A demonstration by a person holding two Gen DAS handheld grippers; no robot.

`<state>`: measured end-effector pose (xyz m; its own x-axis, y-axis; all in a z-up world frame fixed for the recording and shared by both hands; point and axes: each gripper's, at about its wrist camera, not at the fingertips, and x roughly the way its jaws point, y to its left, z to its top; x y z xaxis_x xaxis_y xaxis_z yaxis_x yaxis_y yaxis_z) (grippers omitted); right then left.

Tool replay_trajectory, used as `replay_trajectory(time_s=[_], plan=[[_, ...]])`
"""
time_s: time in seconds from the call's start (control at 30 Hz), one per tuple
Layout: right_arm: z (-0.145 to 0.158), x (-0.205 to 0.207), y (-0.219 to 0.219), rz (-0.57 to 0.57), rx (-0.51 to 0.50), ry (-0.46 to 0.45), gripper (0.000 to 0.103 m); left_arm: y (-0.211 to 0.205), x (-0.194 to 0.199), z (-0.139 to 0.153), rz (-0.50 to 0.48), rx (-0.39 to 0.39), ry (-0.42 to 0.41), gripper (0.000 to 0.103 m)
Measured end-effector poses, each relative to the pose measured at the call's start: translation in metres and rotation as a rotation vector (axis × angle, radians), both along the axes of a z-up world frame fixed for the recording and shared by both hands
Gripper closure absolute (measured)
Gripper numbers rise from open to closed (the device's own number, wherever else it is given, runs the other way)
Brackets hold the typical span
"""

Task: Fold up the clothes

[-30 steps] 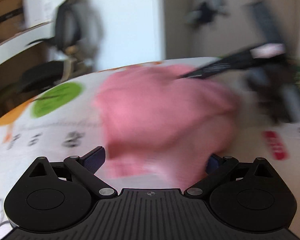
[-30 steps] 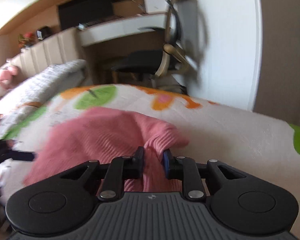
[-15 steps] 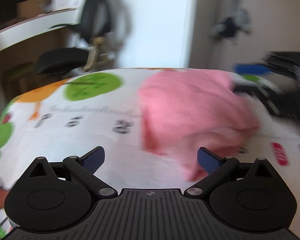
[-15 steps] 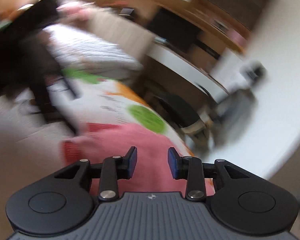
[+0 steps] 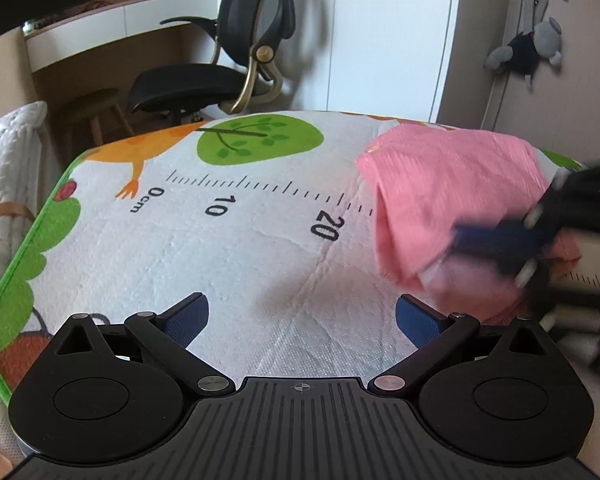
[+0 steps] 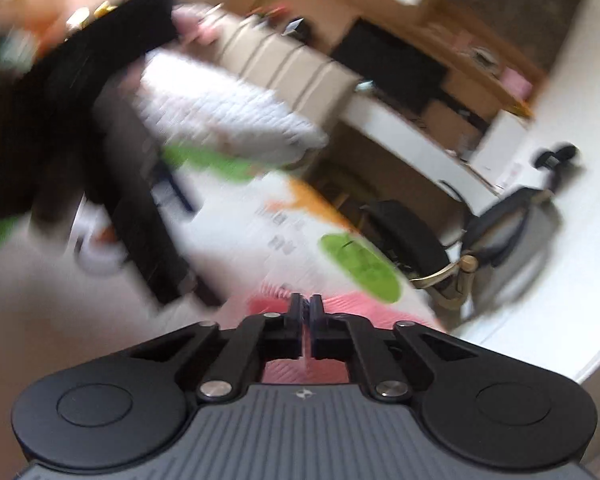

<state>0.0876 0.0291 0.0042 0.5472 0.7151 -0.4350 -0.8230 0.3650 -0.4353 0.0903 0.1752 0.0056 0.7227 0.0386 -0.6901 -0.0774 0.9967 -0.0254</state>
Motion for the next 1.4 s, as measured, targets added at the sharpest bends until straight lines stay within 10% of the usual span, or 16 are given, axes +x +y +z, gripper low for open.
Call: replay_trajectory(time_s=[0.23, 0.47, 0.6, 0.83, 1.0, 1.4], plan=[[-0.023, 0.003, -0.018, 0.033, -0.055, 0.278, 0.101, 0.004, -0.001, -0.001, 0.017, -0.016, -0.011, 0.001], [-0.008, -0.007, -0.076, 0.037, -0.030, 0.317, 0.100, -0.010, 0.000, 0.023, -0.053, -0.038, -0.111, 0.001], [0.023, 0.044, -0.121, -0.166, 0.132, 0.390, 0.068, -0.029, 0.003, 0.034, -0.184, -0.109, -0.199, 0.001], [-0.002, 0.143, -0.115, -0.394, 0.296, 0.640, 0.064, -0.075, 0.034, 0.011, -0.369, -0.210, -0.192, 0.001], [-0.039, 0.142, -0.072, -0.380, 0.172, 0.537, 0.061, -0.082, 0.033, -0.020, -0.348, -0.144, -0.202, 0.000], [0.014, 0.143, -0.024, -0.304, 0.135, 0.388, 0.060, -0.077, 0.027, -0.020, -0.333, -0.161, -0.182, 0.000]])
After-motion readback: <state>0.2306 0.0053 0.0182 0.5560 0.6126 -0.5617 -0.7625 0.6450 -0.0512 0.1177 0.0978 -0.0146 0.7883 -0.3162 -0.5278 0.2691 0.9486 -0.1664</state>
